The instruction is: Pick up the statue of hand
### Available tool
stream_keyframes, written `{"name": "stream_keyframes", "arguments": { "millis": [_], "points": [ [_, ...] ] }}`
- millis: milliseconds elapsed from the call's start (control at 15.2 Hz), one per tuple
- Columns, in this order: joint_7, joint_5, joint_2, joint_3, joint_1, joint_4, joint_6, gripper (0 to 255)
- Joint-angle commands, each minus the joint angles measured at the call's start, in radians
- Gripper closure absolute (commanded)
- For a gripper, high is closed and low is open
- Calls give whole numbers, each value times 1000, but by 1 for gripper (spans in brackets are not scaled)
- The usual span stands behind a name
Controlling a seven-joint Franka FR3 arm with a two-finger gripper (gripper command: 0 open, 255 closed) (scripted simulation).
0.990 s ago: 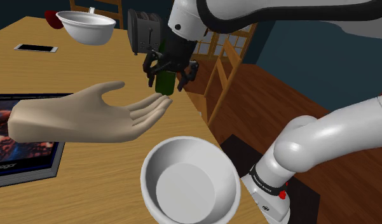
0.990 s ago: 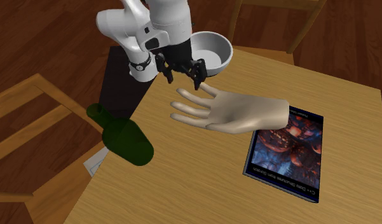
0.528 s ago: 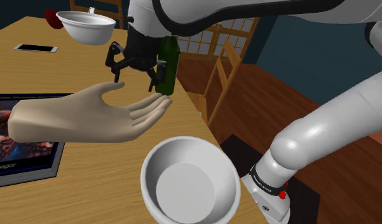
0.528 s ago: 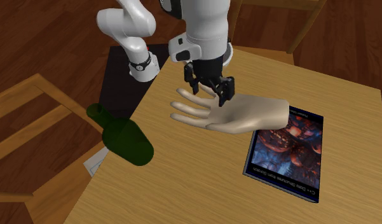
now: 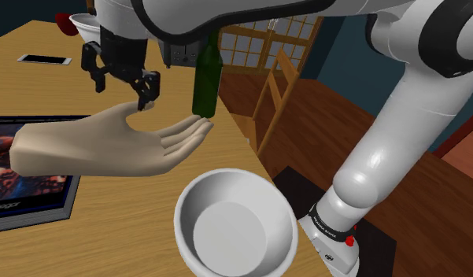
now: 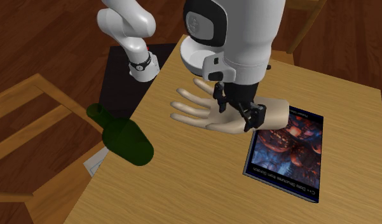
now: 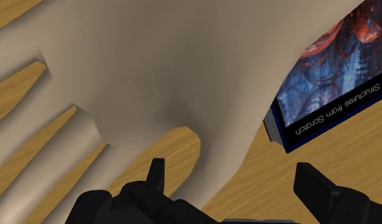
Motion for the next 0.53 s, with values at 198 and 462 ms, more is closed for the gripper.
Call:
{"name": "stream_keyframes", "arguments": {
  "millis": [198,462],
  "points": [
    [68,-62,53,-8,21,-1,32,0],
    [83,-80,66,-13,24,-37,75,0]
  ]
}}
